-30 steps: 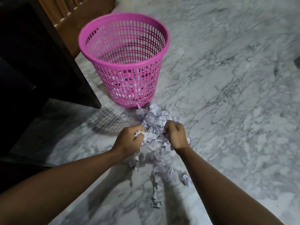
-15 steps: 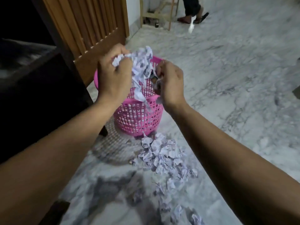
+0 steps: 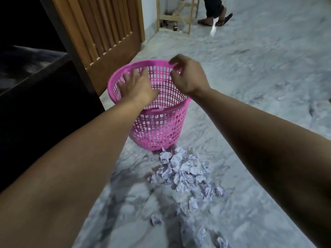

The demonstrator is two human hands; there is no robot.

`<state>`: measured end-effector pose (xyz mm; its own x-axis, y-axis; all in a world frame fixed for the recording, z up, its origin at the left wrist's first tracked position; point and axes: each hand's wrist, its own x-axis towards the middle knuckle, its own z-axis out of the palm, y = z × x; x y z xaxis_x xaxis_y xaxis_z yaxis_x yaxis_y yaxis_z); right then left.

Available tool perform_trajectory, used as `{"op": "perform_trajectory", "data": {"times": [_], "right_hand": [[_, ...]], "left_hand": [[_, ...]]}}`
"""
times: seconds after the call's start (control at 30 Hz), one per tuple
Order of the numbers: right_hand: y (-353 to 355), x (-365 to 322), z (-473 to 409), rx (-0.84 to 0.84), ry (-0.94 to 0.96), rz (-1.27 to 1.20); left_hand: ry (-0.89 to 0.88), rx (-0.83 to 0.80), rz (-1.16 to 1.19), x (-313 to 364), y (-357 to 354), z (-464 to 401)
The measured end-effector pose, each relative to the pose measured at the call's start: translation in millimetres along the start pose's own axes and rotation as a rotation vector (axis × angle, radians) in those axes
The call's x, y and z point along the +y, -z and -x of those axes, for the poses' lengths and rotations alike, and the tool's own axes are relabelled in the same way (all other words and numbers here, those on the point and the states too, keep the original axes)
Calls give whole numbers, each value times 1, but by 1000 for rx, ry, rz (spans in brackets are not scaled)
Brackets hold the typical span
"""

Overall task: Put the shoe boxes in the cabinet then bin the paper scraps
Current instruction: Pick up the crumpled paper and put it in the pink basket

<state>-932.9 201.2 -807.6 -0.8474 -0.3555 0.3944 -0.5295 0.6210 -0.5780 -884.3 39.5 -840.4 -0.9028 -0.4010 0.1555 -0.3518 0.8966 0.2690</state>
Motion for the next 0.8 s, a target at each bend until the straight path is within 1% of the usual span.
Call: {"op": "perform_trajectory", "data": {"times": [0.03,0.07,0.1,0.13,0.17,0.2,0.23,0.27,0.33,0.37,0.4,0.47,0.53,0.6,0.67,0.73,0.8], "right_hand": [[4,8,12,135,-8,-126],[7,18,31,259,-23,-263],[7,30,57,342,-59,-366],[2,45,89,374,-114,-405],[-6,64,126,365,-184,-392],[-16,84,168,317,-257,-338],[-26,105,216,238,-315,-250],[-36,122,266,136,-360,-146],[-48,142,363,-113,-420,38],[-51,145,406,-234,-436,116],[-52,144,441,-345,-424,194],[-53,141,485,-527,-306,343],[-58,140,496,-619,-223,449],[-68,141,487,-644,-222,489],[-80,139,474,-649,-194,503],[-89,135,458,-666,-145,456],[-95,133,441,-694,-138,349]], "left_hand": [[-99,136,8,5,3,18],[-236,254,53,8,6,39],[-389,324,125,9,4,63],[-529,335,203,4,-8,89],[-635,293,263,-4,-25,120],[-681,202,289,-15,-48,156],[-667,51,277,-29,-73,194],[-621,-149,223,-43,-98,233],[-556,-547,46,-68,-141,300],[-535,-675,-12,-78,-159,328],[-512,-727,-29,-85,-173,350],[-434,-702,-17,-89,-189,375],[-366,-661,-59,-88,-201,383],[-378,-606,-95,-86,-214,381],[-418,-538,-84,-82,-225,377],[-425,-475,-69,-75,-230,368],[-444,-482,-37,-67,-228,356]]}}
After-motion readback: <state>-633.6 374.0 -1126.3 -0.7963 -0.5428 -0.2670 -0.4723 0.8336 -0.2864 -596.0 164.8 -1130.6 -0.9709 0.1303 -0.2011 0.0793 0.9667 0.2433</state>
